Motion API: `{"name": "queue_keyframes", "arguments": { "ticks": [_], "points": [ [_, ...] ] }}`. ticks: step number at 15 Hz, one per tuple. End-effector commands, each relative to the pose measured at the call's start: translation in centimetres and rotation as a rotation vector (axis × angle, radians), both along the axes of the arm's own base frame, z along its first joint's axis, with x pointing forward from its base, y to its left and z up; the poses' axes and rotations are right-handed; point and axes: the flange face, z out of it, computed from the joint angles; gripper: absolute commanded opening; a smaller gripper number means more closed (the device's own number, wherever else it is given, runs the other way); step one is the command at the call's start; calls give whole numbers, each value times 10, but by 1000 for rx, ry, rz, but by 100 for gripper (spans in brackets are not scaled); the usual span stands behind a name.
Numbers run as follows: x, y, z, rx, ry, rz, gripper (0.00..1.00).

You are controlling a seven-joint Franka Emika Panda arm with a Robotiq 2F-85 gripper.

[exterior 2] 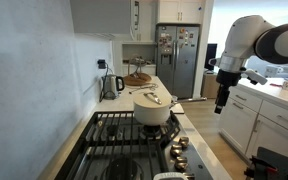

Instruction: Twist the second knob from the left of the stove.

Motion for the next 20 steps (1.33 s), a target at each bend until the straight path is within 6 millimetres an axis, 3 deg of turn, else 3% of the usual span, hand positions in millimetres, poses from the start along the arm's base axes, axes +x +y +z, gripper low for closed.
{"name": "queue_keyframes", "arguments": {
  "ticks": [1, 14, 20],
  "points": [
    [22, 27, -6, -5, 36, 76, 100],
    [103, 132, -20, -22, 146, 415, 100],
    [108, 175, -31, 6, 161, 501, 100]
  ]
}}
